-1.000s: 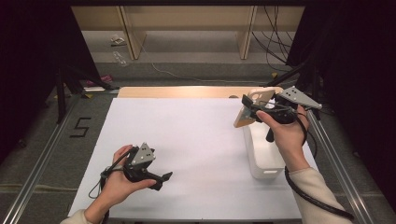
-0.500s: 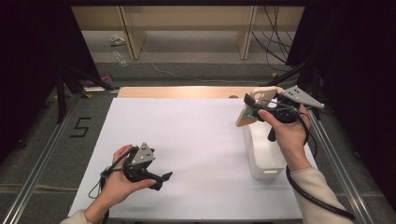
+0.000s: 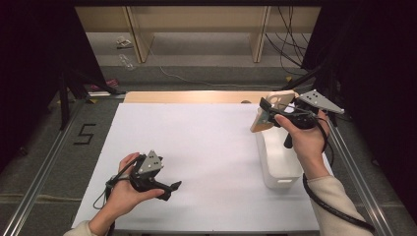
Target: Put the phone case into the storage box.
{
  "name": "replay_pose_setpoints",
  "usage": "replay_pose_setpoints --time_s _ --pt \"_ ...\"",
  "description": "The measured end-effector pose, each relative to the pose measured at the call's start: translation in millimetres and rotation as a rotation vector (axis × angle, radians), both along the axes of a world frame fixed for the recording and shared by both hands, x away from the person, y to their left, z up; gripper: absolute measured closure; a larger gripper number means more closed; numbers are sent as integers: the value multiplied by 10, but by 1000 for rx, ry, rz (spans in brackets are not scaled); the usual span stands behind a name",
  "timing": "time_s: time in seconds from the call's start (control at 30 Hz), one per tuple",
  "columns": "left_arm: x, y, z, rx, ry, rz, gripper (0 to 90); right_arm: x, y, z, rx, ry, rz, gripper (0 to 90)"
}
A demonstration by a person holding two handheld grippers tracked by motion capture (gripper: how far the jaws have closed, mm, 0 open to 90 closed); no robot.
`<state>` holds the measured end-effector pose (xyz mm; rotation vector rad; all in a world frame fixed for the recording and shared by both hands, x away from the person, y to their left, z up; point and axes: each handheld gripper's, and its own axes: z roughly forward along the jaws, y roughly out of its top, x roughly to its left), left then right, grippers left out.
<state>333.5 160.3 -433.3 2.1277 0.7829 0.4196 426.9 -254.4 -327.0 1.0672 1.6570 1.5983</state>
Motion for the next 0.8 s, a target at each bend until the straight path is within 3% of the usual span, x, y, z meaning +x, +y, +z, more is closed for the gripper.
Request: replay_pose_setpoints --time_s 0.8 --pt "1 4 -1 -1 1 2 0 32 -89 -11 -3 2 -31 146"
